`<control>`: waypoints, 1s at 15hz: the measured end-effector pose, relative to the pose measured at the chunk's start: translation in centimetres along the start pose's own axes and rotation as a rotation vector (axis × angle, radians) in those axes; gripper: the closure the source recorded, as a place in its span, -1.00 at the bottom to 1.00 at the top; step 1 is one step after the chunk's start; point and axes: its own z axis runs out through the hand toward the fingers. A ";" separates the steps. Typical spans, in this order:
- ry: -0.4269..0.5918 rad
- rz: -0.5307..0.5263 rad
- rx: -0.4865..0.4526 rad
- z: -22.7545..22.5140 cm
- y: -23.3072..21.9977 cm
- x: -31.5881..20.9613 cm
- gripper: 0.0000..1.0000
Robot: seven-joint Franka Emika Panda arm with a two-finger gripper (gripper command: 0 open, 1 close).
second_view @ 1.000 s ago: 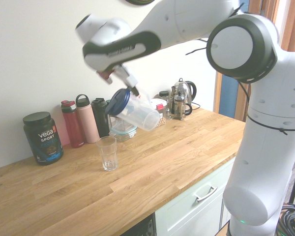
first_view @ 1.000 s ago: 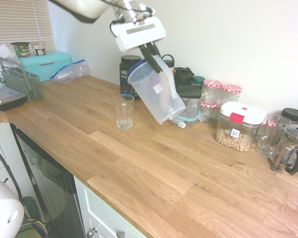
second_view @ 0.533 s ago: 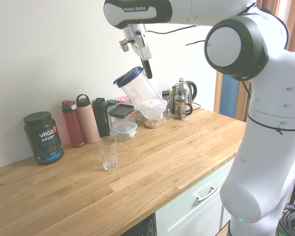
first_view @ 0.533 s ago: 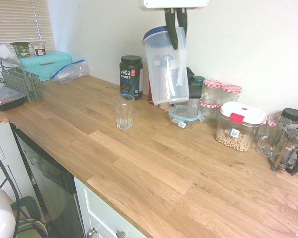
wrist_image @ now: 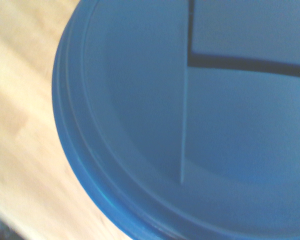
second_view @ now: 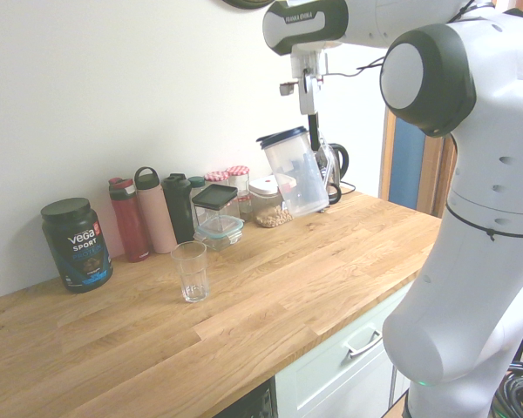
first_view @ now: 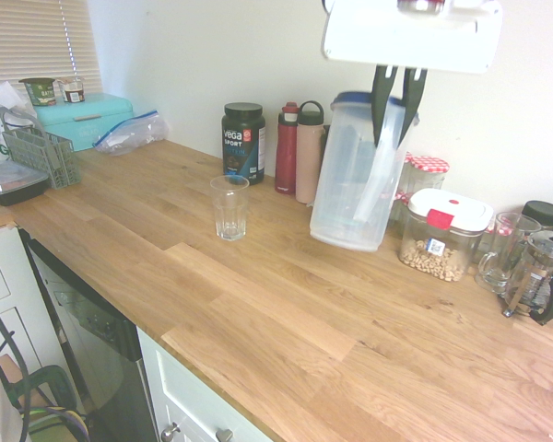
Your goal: Pour me some water
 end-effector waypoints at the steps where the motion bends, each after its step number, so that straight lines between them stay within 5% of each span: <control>1: 0.010 0.055 0.010 1.5 0.0 -0.3 1.00; 10: 0.275 0.461 0.029 11.5 -0.4 -6.4 1.00; 15: 0.326 0.514 -0.007 13.8 -1.4 -9.1 1.00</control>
